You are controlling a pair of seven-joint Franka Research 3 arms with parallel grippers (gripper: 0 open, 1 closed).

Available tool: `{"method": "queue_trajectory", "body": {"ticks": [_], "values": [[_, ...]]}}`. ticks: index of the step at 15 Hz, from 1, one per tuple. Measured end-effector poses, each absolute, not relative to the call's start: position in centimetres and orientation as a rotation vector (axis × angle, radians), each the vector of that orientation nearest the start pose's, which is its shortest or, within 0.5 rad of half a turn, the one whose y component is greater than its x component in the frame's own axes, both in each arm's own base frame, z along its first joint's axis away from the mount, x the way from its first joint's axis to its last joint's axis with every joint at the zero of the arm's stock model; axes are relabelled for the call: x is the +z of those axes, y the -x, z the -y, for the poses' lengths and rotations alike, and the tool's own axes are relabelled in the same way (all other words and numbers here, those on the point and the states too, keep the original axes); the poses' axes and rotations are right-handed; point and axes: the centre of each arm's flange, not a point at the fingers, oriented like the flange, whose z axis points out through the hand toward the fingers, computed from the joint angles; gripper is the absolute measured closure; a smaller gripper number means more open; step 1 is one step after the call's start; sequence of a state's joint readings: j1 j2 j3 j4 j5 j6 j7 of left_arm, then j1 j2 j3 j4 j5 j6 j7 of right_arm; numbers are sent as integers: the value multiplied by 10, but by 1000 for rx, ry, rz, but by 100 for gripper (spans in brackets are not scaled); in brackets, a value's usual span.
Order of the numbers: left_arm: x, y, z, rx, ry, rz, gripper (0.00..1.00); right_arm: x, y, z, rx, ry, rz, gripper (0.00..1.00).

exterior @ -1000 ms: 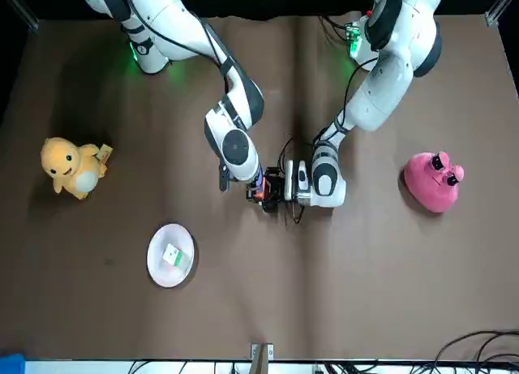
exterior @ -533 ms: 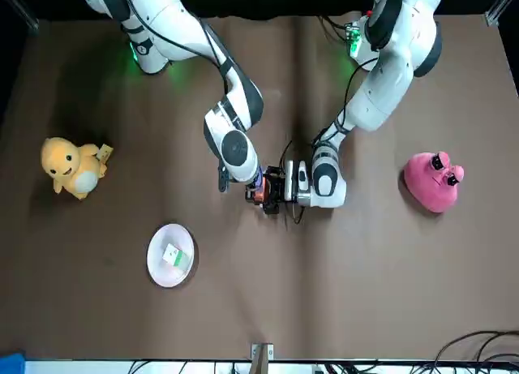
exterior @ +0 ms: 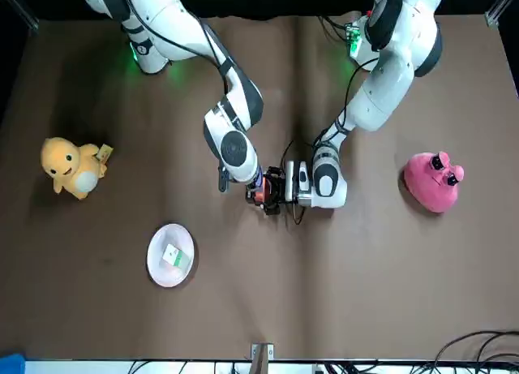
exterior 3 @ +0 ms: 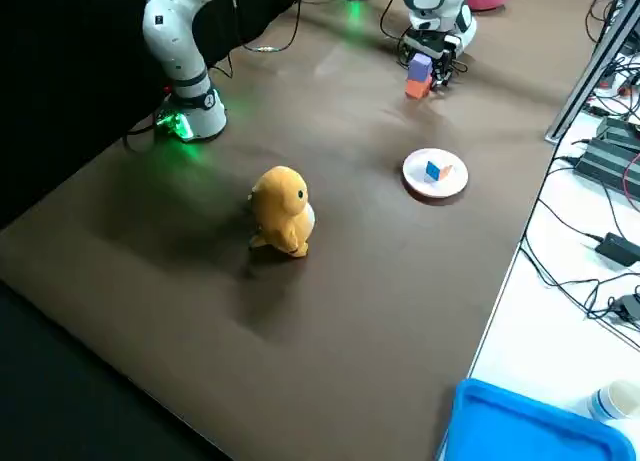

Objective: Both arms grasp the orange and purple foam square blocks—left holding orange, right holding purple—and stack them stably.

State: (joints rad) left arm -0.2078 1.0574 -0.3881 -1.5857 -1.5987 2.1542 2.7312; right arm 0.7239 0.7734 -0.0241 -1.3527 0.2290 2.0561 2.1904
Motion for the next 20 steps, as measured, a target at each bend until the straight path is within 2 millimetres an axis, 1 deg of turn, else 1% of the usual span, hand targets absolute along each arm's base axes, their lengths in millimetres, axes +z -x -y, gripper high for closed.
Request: {"method": "queue_trajectory", "body": {"ticks": [2, 3, 5, 12, 16, 20], "values": [[55, -537, 383, 1117, -1186, 1426, 0, 259, -549, -483, 300, 2211, -2273, 0], [57, -537, 378, 1119, -1178, 1409, 0, 260, -549, -484, 301, 2211, -2272, 0], [58, -538, 374, 1121, -1177, 1401, 0, 262, -550, -484, 303, 2212, -2273, 0], [58, -537, 369, 1117, -1179, 1403, 0, 269, -547, -485, 321, 2245, -2291, 0], [57, -545, 352, 1120, -1175, 1413, 0, 287, -550, -487, 333, 2263, -2292, 0], [62, -552, 336, 1136, -1161, 1395, 0, 291, -554, -484, 323, 2251, -2296, 0]]}}
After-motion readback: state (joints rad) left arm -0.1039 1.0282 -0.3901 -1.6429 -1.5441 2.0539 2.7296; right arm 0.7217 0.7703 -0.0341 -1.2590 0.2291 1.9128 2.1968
